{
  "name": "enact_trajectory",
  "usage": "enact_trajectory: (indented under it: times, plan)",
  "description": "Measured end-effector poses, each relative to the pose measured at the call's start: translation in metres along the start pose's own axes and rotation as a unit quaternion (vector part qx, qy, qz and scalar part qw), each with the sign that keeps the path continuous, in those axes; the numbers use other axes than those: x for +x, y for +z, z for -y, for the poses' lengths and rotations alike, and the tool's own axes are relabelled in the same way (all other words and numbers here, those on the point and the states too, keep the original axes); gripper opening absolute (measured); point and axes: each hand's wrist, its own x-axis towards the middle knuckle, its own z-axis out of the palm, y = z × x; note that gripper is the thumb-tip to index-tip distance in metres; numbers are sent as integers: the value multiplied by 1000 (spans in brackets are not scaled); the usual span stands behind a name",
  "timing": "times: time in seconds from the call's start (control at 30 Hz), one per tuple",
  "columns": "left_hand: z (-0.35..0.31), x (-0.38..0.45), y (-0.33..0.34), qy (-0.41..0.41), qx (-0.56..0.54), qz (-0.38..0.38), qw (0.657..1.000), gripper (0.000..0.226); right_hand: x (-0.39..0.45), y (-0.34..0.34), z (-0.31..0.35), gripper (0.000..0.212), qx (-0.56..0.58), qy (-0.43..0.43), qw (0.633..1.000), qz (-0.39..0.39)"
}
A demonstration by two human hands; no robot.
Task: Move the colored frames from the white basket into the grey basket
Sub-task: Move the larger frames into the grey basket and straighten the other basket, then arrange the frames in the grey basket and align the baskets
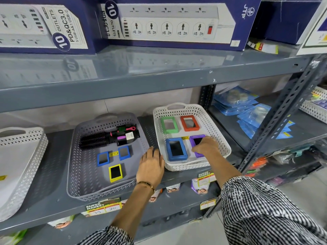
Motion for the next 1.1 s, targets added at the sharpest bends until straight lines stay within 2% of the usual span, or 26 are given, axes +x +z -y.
enact_trajectory:
  times: [0.67,1.1]
  plan:
    - [-1,-1,-2,1,-6,-2,1000,39,-3,1,0,92,-50,-3,998,-25]
    - [-3,-2,-3,-5,-10,-2,1000,37,-10,-1,1,101,-19,5,1000,-19]
